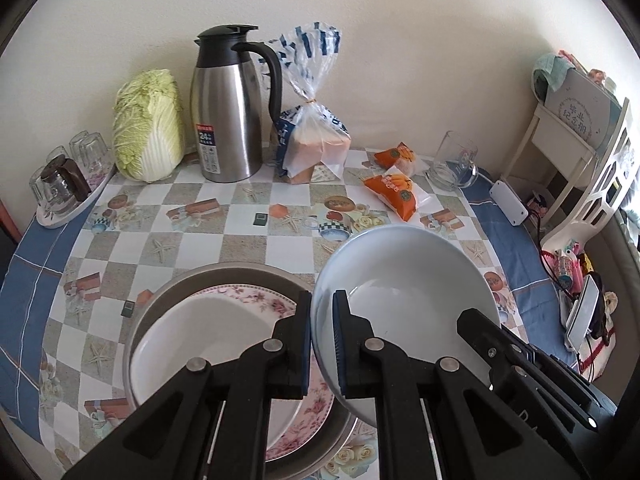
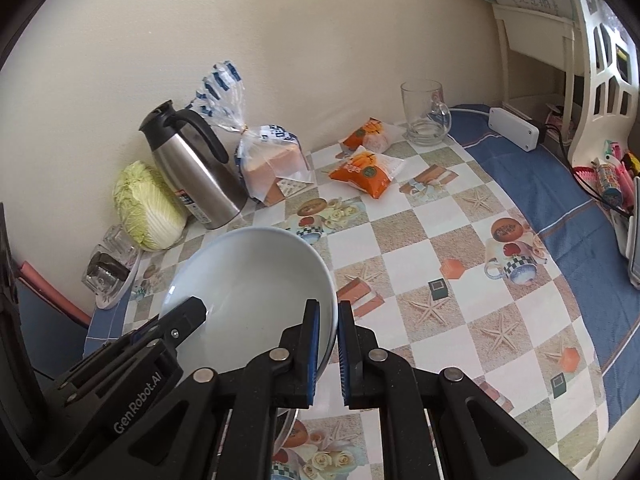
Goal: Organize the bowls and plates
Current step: 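Carry the white round bowl over the steel basin with both tools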
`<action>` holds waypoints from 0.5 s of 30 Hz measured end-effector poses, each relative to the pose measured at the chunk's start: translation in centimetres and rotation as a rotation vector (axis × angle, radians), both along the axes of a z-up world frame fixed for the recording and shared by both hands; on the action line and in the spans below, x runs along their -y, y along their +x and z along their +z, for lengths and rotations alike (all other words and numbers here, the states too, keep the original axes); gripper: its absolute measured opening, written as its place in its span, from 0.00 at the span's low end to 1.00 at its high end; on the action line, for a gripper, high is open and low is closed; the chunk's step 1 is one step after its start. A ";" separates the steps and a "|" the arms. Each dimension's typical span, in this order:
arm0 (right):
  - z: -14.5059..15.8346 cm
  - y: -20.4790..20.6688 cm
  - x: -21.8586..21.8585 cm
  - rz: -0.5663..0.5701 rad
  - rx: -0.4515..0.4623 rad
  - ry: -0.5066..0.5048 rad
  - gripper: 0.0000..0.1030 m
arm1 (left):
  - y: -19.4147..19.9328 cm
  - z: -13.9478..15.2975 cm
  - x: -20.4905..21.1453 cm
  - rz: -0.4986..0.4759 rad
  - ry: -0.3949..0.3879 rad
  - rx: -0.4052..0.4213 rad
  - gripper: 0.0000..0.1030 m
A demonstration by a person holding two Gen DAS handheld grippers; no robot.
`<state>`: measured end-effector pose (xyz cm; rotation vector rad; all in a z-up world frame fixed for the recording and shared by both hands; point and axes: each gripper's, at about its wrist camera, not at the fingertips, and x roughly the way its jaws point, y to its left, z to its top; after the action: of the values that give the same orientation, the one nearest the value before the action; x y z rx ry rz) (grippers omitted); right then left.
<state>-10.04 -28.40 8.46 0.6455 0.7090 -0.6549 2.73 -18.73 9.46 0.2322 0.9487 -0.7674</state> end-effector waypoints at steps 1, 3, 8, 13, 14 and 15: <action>0.3 0.3 -0.5 0.010 0.006 -0.005 0.09 | 0.2 0.2 -0.6 0.011 -0.004 0.002 0.10; 0.9 0.9 -1.4 0.032 0.014 -0.018 0.09 | 0.6 0.6 -1.8 0.032 -0.013 0.006 0.10; 1.9 2.4 -3.9 0.090 0.027 -0.037 0.10 | 1.5 1.5 -4.9 0.090 -0.028 0.020 0.10; 2.2 4.3 -6.5 0.154 0.036 -0.046 0.10 | 2.7 1.8 -8.1 0.151 -0.033 0.024 0.10; 2.2 4.6 -7.0 0.166 0.037 -0.046 0.10 | 2.8 1.8 -8.7 0.162 -0.033 0.023 0.10; 2.2 5.0 -7.5 0.178 0.037 -0.044 0.10 | 3.1 1.8 -9.2 0.174 -0.033 0.021 0.10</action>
<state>-5.04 -20.91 10.65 0.5452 0.7070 -0.4921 5.80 -9.49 11.22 0.1267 0.9228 -0.6188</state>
